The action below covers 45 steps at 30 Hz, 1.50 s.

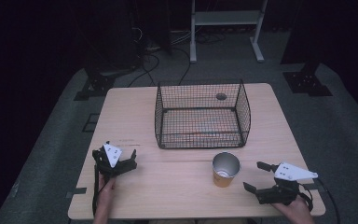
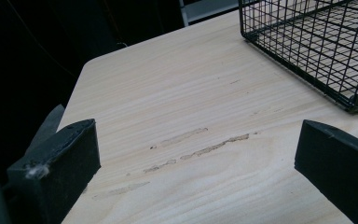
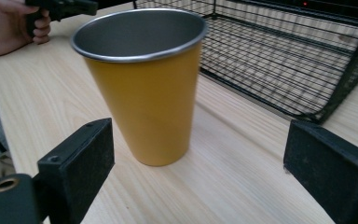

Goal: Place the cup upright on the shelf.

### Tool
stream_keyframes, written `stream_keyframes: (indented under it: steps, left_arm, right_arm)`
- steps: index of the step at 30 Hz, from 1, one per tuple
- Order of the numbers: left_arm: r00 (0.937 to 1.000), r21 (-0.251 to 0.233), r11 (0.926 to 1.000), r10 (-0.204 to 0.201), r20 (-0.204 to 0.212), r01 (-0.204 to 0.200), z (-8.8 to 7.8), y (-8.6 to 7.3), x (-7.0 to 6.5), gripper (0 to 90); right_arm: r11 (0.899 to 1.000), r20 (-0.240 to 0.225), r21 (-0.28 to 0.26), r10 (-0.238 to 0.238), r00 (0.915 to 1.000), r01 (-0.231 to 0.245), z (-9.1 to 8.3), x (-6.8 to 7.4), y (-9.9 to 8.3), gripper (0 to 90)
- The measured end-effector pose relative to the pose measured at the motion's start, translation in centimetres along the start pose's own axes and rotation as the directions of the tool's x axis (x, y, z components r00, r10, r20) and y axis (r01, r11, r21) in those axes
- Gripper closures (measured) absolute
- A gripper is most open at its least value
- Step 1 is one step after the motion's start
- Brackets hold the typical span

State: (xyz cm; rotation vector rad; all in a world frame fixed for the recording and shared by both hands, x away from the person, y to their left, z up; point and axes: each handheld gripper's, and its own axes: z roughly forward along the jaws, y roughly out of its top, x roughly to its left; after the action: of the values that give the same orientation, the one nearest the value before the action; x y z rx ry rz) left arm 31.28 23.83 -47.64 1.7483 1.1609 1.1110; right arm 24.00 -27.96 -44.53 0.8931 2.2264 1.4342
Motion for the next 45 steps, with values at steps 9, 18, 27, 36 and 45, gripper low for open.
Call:
stream_keyframes:
  steps: [9, 18, 27, 36, 45]
  left_arm:
    - [1.0000, 0.000, 1.0000, 0.000, 0.000, 0.000, 0.0, 0.0, 0.0, 0.0]
    - [1.0000, 0.000, 1.0000, 0.000, 0.000, 0.000, 0.0, 0.0, 0.0, 0.0]
    - [1.0000, 0.000, 1.0000, 0.000, -0.001, 0.000, 0.0, 0.0, 0.0, 0.0]
    - [1.0000, 0.000, 1.0000, 0.000, 0.000, 0.000, 0.0, 0.0, 0.0, 0.0]
    - [1.0000, 0.000, 1.0000, 0.001, 0.000, -0.001, 0.0, 0.0, 0.0, 0.0]
  right_arm:
    - [1.000, -0.052, 0.016, -0.020, 0.9985, 0.021, 1.2, 1.2, 0.7, 8.0]
    - [0.999, -0.061, 0.034, -0.038, 0.9974, 0.040, 2.2, 1.8, 1.1, 3.1]
    - [0.998, -0.080, 0.038, -0.050, 0.9956, 0.053, 3.3, 2.4, 1.6, 2.7]
    - [0.998, -0.074, 0.048, -0.048, 0.9961, 0.052, 4.4, 2.5, 2.0, 2.6]
    - [0.997, -0.063, 0.044, -0.054, 0.9966, 0.056, 5.9, 2.9, 2.9, 2.6]
